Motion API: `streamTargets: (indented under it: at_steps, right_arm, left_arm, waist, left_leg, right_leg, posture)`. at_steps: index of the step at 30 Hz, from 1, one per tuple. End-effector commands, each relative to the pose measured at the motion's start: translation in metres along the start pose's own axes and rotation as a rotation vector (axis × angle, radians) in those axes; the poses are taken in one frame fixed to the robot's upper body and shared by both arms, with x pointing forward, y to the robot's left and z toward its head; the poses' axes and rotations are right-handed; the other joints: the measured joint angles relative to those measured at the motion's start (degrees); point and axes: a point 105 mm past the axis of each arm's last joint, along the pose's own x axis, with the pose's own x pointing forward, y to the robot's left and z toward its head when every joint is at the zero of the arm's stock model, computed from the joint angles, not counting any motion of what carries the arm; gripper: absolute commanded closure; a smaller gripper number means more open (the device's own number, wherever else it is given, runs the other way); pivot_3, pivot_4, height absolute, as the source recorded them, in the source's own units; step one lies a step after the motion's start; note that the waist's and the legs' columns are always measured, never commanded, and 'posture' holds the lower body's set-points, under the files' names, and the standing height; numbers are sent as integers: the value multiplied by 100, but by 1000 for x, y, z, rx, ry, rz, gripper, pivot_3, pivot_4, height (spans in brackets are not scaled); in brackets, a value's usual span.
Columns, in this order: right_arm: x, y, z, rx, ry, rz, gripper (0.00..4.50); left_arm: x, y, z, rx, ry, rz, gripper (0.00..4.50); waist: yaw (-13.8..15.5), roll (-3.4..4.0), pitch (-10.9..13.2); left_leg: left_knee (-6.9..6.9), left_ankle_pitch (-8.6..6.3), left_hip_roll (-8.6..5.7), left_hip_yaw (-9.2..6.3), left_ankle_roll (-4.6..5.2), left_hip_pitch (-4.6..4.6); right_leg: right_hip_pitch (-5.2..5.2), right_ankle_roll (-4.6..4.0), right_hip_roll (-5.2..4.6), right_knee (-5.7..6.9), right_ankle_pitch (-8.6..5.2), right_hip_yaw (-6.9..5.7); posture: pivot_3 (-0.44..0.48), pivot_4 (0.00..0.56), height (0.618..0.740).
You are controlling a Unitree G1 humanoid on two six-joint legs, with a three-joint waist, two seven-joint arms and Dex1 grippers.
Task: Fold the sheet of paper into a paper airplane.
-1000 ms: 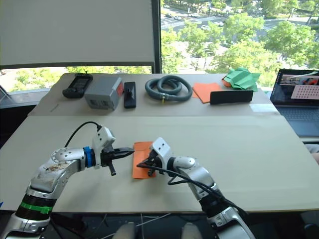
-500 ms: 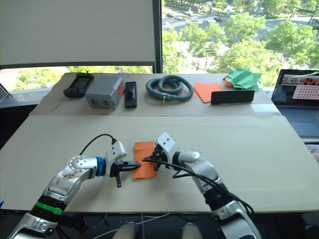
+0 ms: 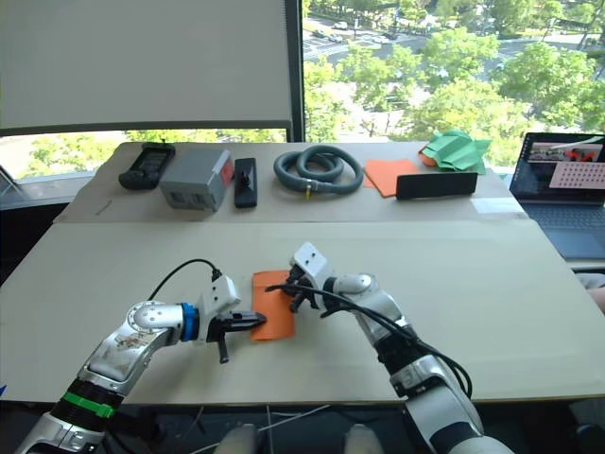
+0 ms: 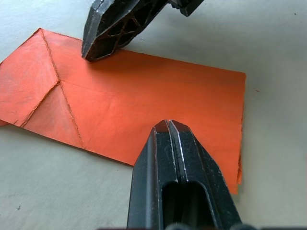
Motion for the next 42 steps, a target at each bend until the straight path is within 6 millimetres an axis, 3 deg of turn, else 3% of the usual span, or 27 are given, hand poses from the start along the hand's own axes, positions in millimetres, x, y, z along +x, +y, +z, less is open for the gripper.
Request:
streamTargets:
  at_steps: [1,5,11,17,24,42]
  right_arm:
    - [2,-15,-11,15,39,-50,4478]
    - [7,-26,-3,2,21,-69,4478]
    - [11,-25,-2,-7,8,-52,4478]
    - [11,-8,-10,-12,9,9,4478]
    - [-7,17,-23,-54,33,95,4478]
    - [-44,64,-55,32,136,168,4478]
  left_arm:
    - [1,-8,-19,-47,70,-18,4500]
    - [0,-8,-19,-51,69,-7,4500]
    - [-2,-9,-19,-53,72,-2,4500]
    - [-3,-8,-19,-58,71,7,4500]
    - [-1,-8,-18,-56,70,2,4500]
    - [5,-7,-15,-41,75,-35,4500]
  waist:
    - [2,0,0]
    - [-13,0,0]
    - [-20,0,0]
    - [-15,0,0]
    - [-5,1,-2]
    - [83,-14,-12]
  left_leg:
    - [0,1,0,0,1,-1]
    - [-1,6,0,0,9,-1]
    - [-1,16,0,0,25,0]
    - [-2,16,0,-1,25,6]
    - [-3,14,0,0,23,7]
    - [-2,-7,0,0,-11,12]
  right_leg:
    - [0,0,0,0,0,0]
    - [-1,-2,0,3,-1,1]
    - [-4,-8,0,14,-6,3]
    - [-6,-16,0,34,-21,4]
    - [-4,-17,0,36,-29,4]
    - [-3,-18,-2,31,-34,2]
  posture:
    - [0,150,704]
    - [0,150,704]
    - [0,150,704]
    - [0,150,704]
    - [0,150,704]
    - [0,150,704]
